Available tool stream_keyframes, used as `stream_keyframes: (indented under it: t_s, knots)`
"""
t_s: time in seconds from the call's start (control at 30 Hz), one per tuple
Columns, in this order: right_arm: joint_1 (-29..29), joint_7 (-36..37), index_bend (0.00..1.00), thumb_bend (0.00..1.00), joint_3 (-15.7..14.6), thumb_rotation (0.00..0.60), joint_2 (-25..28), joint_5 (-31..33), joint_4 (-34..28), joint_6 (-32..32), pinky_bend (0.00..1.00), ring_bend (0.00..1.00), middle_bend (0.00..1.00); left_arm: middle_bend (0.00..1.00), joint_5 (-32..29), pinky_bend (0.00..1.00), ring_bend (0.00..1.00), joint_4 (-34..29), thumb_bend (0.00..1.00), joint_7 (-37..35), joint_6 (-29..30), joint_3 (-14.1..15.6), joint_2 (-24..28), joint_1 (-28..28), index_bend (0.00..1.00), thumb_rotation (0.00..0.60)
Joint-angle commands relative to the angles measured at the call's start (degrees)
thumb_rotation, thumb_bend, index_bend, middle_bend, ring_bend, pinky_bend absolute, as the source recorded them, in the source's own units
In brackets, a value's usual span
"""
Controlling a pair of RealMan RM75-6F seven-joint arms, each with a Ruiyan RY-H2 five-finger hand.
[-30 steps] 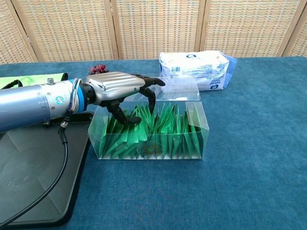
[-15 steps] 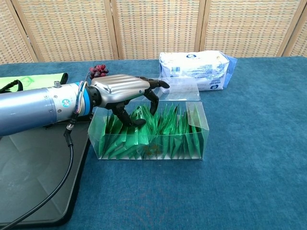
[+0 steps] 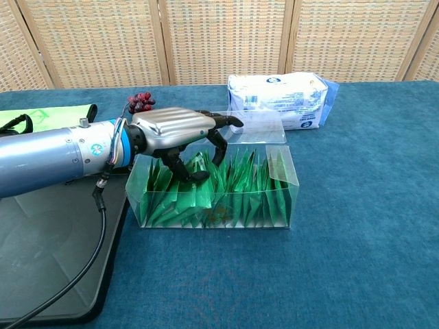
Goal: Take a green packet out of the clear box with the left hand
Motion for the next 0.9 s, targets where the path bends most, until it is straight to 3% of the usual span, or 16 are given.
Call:
stream_keyframes:
  t_s: [0.03, 0.57, 0.9]
  knots:
    - [0.0, 0.0, 0.0, 0.0, 0.0, 0.6, 0.0, 0.0, 0.0, 0.0, 0.0, 0.0, 0.0, 0.0, -0.1, 0.0, 0.0, 0.0, 0.48, 0.0, 0.2, -0.2, 0.0, 0.1, 0.75, 0.6]
    - [-0.3, 0.2, 0.0, 0.0, -0.1, 0.6, 0.3, -0.5, -0.4, 0.6, 0.0, 0.0, 0.0, 0.0, 0.2, 0.0, 0.0, -5.2, 0.49, -0.9, 3.5, -2.0, 3.7, 0.9, 0.78, 0.6]
    - [-0.6, 0.2, 0.0, 0.0, -0.3, 0.6, 0.4, -1.3, -0.7, 1.6, 0.0, 0.0, 0.0, 0.0, -1.1, 0.0, 0.0, -12.2, 0.49, 1.7, 6.4, -3.5, 8.0, 2.4, 0.78, 0.6]
